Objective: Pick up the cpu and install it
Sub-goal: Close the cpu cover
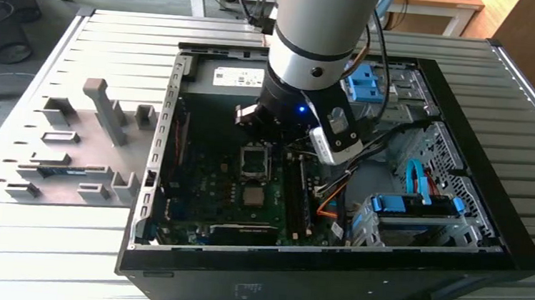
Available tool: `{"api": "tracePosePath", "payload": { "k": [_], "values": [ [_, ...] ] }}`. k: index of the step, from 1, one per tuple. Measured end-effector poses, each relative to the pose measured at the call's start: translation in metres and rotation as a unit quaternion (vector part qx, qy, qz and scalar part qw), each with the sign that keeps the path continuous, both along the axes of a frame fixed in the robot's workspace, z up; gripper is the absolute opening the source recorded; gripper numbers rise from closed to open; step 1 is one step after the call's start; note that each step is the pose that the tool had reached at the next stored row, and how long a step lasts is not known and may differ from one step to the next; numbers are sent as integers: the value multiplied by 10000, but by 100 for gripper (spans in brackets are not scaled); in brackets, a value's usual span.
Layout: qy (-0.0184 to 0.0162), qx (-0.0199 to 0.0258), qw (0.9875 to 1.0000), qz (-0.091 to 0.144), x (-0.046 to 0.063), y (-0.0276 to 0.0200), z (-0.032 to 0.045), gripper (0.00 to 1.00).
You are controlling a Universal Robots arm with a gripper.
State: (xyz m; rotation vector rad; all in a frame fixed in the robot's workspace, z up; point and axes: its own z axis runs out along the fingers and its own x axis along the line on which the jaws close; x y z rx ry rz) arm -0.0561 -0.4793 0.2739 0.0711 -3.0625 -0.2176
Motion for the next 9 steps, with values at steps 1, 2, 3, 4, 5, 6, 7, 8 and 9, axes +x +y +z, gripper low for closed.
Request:
{"api": "tracePosePath", "payload": {
  "k": [1, 2, 3, 4, 5, 6, 7, 8, 9],
  "values": [
    [-1, 10, 10000, 78, 0, 1, -6, 10],
    [0, 9, 9999, 169, 0, 1, -10, 10],
    [0, 8, 9997, 259, 0, 0, -18, 10],
    [0, 8, 9994, 349, 0, 0, -26, 10],
    [1, 8, 9990, 447, 0, 0, -35, 10],
    [0, 8, 9986, 536, 0, 0, -44, 10],
    [0, 8, 9980, 627, 0, 0, -50, 10],
    [0, 8, 9975, 711, 0, 0, -55, 10],
    [1, 8, 9968, 797, 0, 0, -59, 10]
  ]
}}
